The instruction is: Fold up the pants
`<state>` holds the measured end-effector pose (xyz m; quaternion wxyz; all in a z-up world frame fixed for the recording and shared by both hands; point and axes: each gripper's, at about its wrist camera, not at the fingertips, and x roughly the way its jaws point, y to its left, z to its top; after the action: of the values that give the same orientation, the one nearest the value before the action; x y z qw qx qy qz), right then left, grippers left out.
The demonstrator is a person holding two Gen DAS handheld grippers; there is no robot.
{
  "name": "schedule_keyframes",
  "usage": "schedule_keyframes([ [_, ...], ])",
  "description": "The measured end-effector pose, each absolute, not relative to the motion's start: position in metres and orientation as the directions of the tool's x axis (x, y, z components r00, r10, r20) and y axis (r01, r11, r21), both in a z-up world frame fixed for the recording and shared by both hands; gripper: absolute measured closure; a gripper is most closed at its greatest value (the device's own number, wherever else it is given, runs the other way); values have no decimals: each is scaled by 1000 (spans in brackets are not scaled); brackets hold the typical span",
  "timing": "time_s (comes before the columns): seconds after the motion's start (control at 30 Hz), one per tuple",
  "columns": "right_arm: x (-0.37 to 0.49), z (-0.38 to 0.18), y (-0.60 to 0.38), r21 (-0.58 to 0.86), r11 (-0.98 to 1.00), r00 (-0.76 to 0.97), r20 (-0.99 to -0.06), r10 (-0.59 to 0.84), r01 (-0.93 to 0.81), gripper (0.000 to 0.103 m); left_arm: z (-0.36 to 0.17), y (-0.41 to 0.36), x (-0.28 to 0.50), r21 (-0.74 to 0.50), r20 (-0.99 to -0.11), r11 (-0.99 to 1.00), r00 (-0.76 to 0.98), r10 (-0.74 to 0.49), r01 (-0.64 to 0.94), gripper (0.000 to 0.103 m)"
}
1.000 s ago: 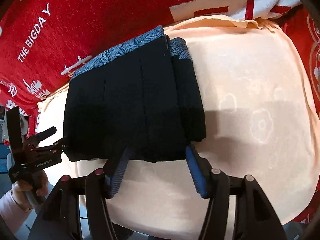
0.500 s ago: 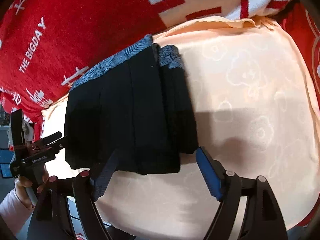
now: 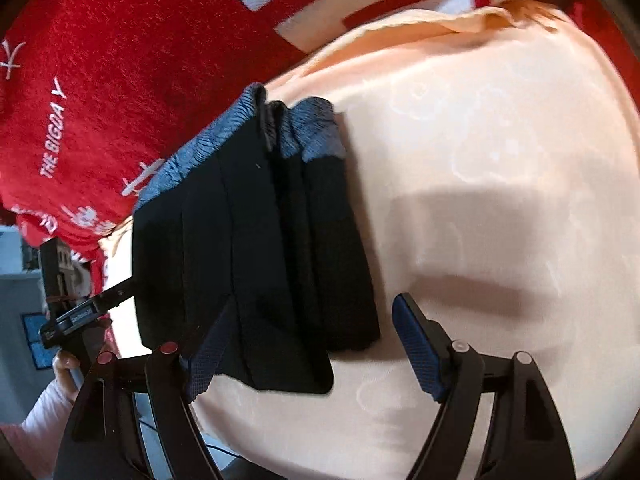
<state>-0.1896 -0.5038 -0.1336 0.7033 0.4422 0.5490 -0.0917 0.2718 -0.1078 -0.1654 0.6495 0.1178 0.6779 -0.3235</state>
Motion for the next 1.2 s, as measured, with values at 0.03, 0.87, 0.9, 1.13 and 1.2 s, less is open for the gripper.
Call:
schedule_keyframes([
  [0.03, -187, -136, -505, 537, 591, 385, -844, 374, 602, 21, -166, -110, 273, -299, -953, 758, -139, -270, 580, 1],
  [0.87, -154, -195, -537, 754, 461, 453, -653, 607, 469, 18, -214, -144, 278, -491, -870, 727, -323, -373, 480, 0],
  [0.9, -156, -196, -538, 758, 448, 457, -647, 610, 474, 18, -215, -143, 279, -494, -868, 727, -328, -374, 478, 0],
  [1.13, -155, -194, -539, 717, 461, 423, -688, 590, 523, 28, -203, -138, 277, -482, -876, 726, -291, -385, 490, 8],
  [1.2, -154, -191, -535, 707, 466, 416, -698, 583, 532, 42, -189, -137, 270, -469, -882, 715, -243, -403, 518, 23],
])
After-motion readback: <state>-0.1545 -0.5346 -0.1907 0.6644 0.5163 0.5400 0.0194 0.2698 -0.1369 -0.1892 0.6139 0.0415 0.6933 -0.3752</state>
